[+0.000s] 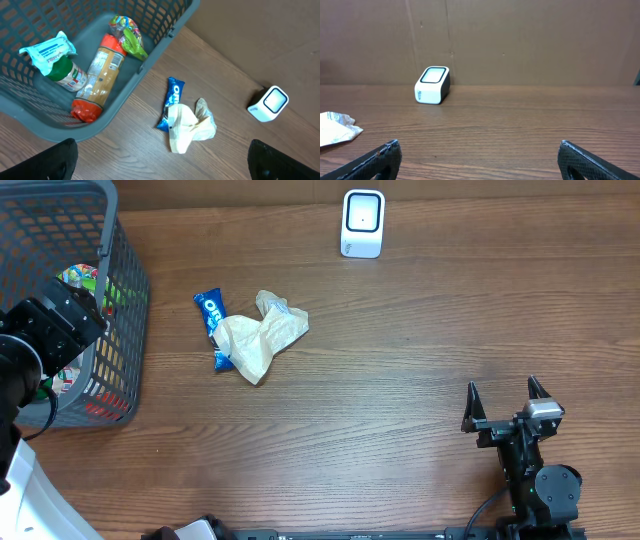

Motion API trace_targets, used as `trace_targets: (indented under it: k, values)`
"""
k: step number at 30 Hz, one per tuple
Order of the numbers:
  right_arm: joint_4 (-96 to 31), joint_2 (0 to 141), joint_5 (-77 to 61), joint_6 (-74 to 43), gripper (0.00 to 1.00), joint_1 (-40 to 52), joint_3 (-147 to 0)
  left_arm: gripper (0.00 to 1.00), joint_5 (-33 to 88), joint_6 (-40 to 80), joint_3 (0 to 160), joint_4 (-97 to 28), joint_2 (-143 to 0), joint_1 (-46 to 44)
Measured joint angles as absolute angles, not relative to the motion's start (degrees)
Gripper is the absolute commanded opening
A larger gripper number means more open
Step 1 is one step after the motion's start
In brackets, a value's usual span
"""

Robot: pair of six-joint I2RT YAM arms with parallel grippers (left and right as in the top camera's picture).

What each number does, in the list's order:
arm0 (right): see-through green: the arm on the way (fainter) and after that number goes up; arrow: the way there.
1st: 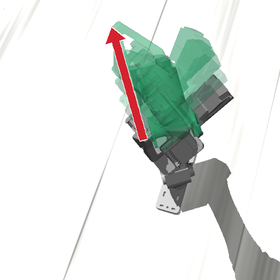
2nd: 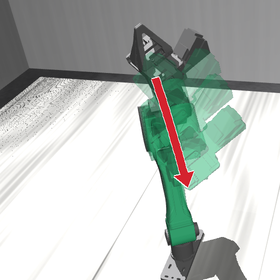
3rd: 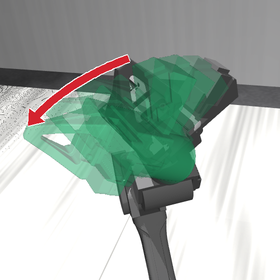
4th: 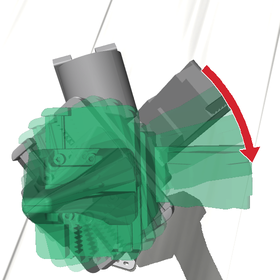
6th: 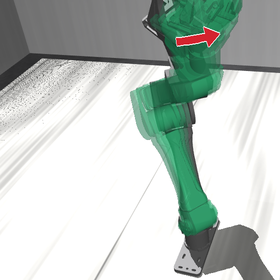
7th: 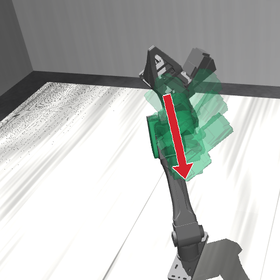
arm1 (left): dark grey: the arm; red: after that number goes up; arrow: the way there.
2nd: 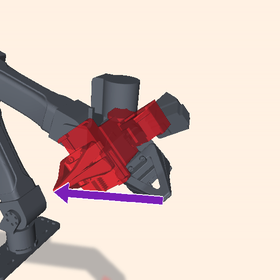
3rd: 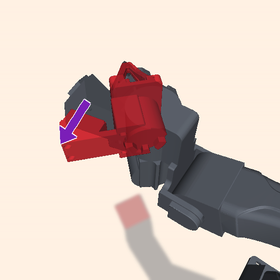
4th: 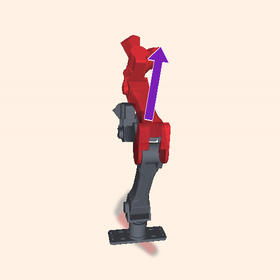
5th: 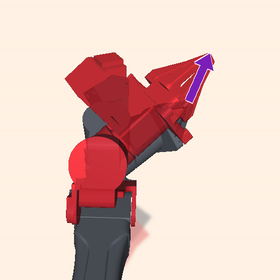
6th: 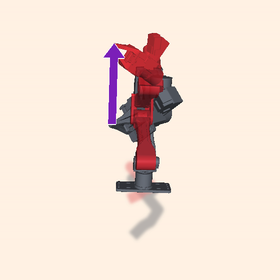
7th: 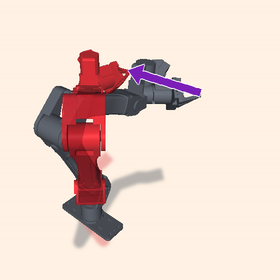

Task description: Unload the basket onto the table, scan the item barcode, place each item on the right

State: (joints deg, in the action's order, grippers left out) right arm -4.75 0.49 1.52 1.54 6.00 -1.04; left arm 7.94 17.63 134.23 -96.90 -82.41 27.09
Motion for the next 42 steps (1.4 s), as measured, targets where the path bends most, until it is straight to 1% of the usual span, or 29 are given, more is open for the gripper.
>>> trace_targets:
  k: [10,14,19,24,27,33,42]
  values:
    - [-4.75,0.49,1.54,1.54,1.0,6.0,-1.04,1.0,7.92,17.61,134.21,-96.73,-82.41,27.14]
    - [-4.78,0.49,1.52,1.56,1.0,6.0,-1.04,0.99,7.97,16.36,130.91,-91.07,-81.38,28.77]
    - [-4.73,0.49,1.52,1.58,1.0,6.0,-1.04,1.0,9.85,14.28,115.81,-79.59,-76.03,31.92]
    - [-4.78,0.49,1.5,1.52,1.0,6.0,-1.04,1.0,11.6,13.34,103.02,-74.5,-70.72,34.7]
    - [-4.78,0.47,1.52,1.56,1.0,6.0,-1.04,1.0,11.99,13.17,100.44,-74.28,-68.99,37.17]
    - [-4.75,0.49,1.52,1.54,1.0,6.0,-1.04,1.0,12.03,13.1,100.31,-78.96,-67.59,42.39]
    - [-4.75,0.49,1.54,1.54,1.0,6.0,-1.04,1.0,12.1,11.84,100.27,-81.93,-68.53,42.52]
